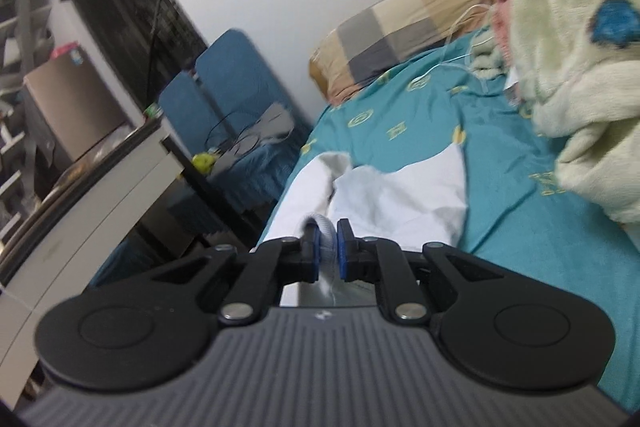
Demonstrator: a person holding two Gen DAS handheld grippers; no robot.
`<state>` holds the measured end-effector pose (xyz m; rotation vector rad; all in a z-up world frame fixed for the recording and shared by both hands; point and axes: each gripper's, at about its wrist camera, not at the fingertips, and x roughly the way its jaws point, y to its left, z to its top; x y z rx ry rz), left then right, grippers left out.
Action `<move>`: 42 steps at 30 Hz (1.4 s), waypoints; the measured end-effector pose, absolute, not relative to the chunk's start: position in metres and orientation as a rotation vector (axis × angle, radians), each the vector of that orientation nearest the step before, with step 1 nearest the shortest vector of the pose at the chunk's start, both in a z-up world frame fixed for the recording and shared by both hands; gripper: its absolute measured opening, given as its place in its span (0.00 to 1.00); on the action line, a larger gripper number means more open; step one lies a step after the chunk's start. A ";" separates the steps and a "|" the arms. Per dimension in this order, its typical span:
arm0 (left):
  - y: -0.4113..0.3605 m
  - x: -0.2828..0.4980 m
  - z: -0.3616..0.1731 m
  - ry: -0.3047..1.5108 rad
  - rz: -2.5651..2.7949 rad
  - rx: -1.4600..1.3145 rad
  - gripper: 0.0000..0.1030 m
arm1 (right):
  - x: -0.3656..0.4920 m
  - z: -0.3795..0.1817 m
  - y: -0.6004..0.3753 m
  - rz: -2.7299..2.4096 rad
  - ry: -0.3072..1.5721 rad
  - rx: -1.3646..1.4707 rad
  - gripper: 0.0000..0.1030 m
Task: Fold clothes
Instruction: 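Lift the T-shirt with both grippers and shake it loose above the bed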
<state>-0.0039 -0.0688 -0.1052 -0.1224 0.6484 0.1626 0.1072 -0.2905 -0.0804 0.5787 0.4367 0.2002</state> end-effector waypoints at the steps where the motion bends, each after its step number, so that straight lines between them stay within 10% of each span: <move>1: -0.066 -0.007 -0.101 0.625 0.167 -0.127 0.69 | 0.107 -0.082 -0.293 0.184 0.437 0.582 0.12; 10: 0.001 -0.018 -0.010 0.262 0.278 -0.216 0.69 | 0.098 -0.074 -0.276 0.268 0.406 0.510 0.11; 20: 0.000 -0.022 -0.074 0.608 0.254 -0.410 0.63 | 0.100 -0.078 -0.273 0.445 0.418 0.648 0.11; 33: -0.026 -0.024 -0.088 0.524 0.419 -0.257 0.67 | 0.087 -0.076 -0.268 0.422 0.373 0.616 0.11; 42: 0.006 -0.025 -0.083 0.554 0.381 -0.351 0.30 | 0.102 -0.105 -0.260 0.161 0.593 0.421 0.16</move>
